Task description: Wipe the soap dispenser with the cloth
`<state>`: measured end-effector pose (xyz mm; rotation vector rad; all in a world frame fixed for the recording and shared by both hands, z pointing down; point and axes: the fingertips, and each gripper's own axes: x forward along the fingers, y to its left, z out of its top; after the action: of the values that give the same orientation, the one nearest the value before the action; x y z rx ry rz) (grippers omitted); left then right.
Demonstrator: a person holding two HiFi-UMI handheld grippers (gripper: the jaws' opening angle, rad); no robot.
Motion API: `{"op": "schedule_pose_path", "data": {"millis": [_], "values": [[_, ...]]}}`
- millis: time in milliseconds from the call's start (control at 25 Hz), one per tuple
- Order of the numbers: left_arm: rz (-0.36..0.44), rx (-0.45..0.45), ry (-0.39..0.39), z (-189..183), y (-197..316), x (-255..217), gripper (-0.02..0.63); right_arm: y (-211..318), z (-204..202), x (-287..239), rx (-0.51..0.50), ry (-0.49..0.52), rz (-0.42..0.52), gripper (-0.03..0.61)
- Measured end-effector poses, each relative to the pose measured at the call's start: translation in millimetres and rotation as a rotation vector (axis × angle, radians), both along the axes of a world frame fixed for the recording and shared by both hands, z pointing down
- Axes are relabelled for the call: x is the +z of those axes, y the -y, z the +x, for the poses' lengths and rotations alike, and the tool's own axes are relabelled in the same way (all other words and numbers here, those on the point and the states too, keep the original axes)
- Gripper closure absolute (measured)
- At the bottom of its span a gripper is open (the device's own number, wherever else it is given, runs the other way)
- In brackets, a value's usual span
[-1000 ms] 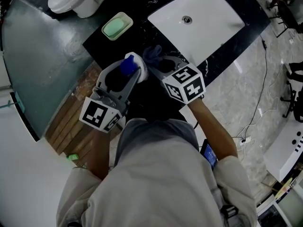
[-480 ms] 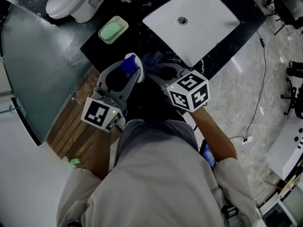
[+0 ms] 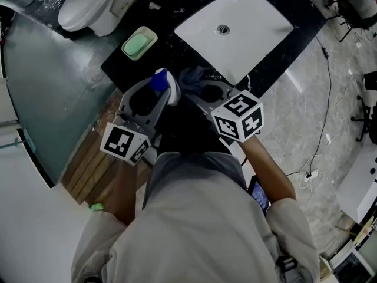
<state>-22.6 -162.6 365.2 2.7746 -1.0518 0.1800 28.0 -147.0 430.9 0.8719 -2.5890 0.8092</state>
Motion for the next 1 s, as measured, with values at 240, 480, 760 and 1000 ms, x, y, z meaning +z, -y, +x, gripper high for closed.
{"op": "schedule_pose_path", "data": {"millis": [240,480,760,1000], "values": [[0.009,-0.001,-0.011,-1.6,-2.6,-5.8,0.479,-0.2,3.8,-5.0,0.012,0.005,0.017,0.502],[0.012,-0.029,-0.005,-4.8,-12.3,-7.5,0.479,-7.3,7.1,-11.4,0.018,0.013,0.037,0.502],[0.011,-0.055,-0.011,-10.9,-25.9,-6.0,0.479,-20.6,13.4,-16.6,0.045,0.016,0.068,0.502],[-0.01,-0.078,-0.022,-15.5,-29.6,-3.5,0.477,-29.6,16.5,-24.7,0.078,0.03,0.087,0.502]]}}
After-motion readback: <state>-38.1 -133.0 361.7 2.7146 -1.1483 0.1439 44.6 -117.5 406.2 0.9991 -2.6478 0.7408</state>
